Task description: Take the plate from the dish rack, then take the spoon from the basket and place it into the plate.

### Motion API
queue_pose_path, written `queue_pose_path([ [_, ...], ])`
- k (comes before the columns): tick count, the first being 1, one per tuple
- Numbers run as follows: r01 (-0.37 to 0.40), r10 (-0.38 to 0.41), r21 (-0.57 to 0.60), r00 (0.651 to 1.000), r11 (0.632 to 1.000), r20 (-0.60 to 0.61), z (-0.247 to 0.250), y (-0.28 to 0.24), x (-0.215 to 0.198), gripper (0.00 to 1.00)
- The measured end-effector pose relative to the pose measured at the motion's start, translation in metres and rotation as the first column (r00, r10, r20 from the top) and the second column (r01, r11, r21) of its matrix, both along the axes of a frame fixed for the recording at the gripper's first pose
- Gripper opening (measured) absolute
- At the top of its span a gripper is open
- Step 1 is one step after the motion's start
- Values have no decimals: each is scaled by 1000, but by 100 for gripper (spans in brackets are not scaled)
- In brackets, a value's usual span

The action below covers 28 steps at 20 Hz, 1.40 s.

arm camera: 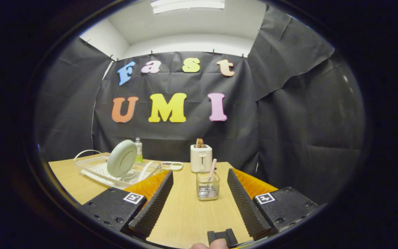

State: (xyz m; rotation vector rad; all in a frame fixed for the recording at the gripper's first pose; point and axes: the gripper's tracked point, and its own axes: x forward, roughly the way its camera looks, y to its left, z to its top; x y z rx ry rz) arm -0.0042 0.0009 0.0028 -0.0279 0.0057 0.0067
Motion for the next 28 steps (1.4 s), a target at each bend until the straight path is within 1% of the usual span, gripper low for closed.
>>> queue_pose_path([
  [13, -29, 29, -27, 999, 999, 23, 14, 12, -7, 100],
  [17, -47, 48, -45, 999, 998, 23, 21, 24, 3, 100],
  [20, -91, 91, -23, 996, 996, 7, 31, 42, 10, 100],
  [24, -151, 151, -30, 989, 988, -6, 61, 72, 33, 100],
  [28, -278, 276, -18, 958, 960, -71, 92, 126, 60, 100],
])
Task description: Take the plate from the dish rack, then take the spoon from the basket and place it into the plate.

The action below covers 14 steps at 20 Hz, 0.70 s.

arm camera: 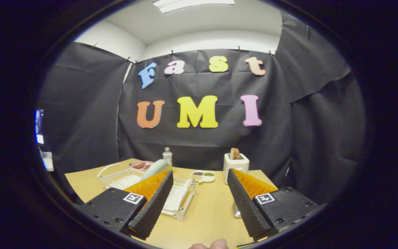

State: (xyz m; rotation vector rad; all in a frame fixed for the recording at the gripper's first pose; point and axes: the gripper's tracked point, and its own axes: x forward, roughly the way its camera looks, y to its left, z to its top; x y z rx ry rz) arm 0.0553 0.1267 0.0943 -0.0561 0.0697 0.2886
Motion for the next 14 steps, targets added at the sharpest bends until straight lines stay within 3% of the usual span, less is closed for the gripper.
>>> queue_pose_path([
  [5, -89, 86, -29, 992, 996, -93, 24, 61, 36, 100],
  [9, -164, 150, -31, 953, 986, -265, 22, 109, 65, 100],
  [14, -166, 119, -75, 899, 983, -422, -4, 141, 104, 100],
])
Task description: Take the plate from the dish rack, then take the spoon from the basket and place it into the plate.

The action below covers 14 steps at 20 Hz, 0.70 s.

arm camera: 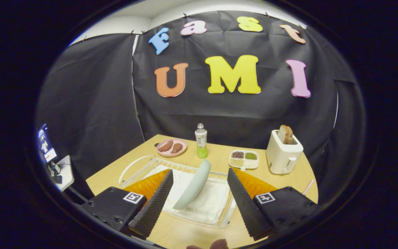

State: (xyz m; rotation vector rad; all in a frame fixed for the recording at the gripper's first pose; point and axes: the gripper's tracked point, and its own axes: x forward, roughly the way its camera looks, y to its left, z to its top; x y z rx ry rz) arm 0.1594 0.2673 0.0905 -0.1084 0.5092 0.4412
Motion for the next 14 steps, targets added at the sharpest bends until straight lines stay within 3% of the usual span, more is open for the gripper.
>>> queue_pose_path([
  [5, 45, -43, 11, 991, 999, -129, -27, 17, 31, 100],
  [10, 108, -99, 15, 950, 994, -295, -63, 36, 48, 99],
  [14, 144, -135, 2, 931, 990, -339, -78, 47, 58, 96],
])
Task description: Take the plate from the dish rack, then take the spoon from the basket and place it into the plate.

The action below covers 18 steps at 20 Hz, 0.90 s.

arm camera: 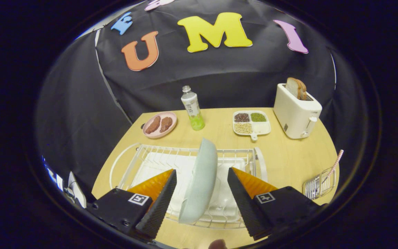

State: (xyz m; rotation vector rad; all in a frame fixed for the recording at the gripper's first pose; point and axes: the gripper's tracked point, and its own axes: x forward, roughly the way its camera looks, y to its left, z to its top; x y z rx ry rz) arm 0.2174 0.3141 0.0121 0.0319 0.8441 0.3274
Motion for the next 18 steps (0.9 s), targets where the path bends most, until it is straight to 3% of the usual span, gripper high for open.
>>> queue_pose_path([
  [2, 6, -7, -9, 1000, 1000, -15, -7, 6, 3, 95],
  [5, 21, -22, -19, 999, 1000, -36, -17, 13, 9, 76],
  [10, 81, -84, -43, 992, 996, -92, -34, 14, 13, 56],
  [18, 181, -196, -103, 966, 978, -168, -39, 12, 8, 43],
])
